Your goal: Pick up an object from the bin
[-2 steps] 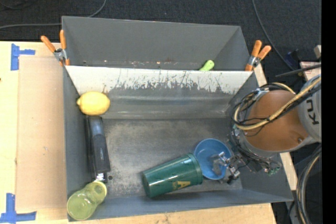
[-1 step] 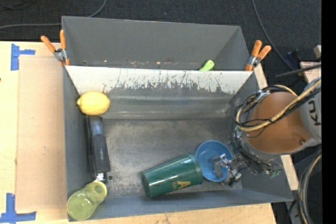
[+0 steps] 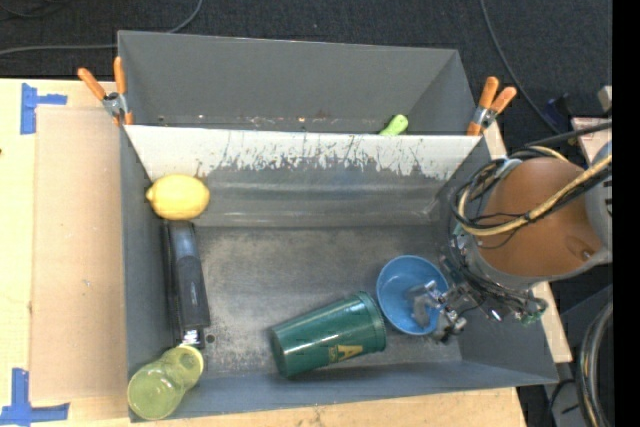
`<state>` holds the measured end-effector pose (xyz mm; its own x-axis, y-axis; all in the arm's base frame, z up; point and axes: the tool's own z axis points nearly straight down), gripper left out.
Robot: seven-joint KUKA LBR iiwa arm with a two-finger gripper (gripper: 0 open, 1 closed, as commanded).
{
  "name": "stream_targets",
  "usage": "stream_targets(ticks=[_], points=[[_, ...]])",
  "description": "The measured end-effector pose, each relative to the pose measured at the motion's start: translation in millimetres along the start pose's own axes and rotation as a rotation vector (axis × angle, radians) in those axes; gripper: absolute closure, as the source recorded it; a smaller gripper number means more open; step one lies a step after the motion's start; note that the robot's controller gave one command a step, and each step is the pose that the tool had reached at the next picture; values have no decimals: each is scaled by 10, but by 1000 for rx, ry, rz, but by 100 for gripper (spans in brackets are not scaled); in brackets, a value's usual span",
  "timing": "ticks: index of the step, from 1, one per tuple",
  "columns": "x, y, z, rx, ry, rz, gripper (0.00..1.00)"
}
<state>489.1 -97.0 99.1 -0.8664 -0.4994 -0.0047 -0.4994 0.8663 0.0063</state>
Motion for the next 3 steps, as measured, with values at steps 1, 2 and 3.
stream_targets(ticks=[1, 2, 3], points=[[-58, -47, -864, -7, 6, 9, 100], [19, -140, -19, -4, 5, -16, 100], [-15, -98, -979, -4, 3, -2, 100]])
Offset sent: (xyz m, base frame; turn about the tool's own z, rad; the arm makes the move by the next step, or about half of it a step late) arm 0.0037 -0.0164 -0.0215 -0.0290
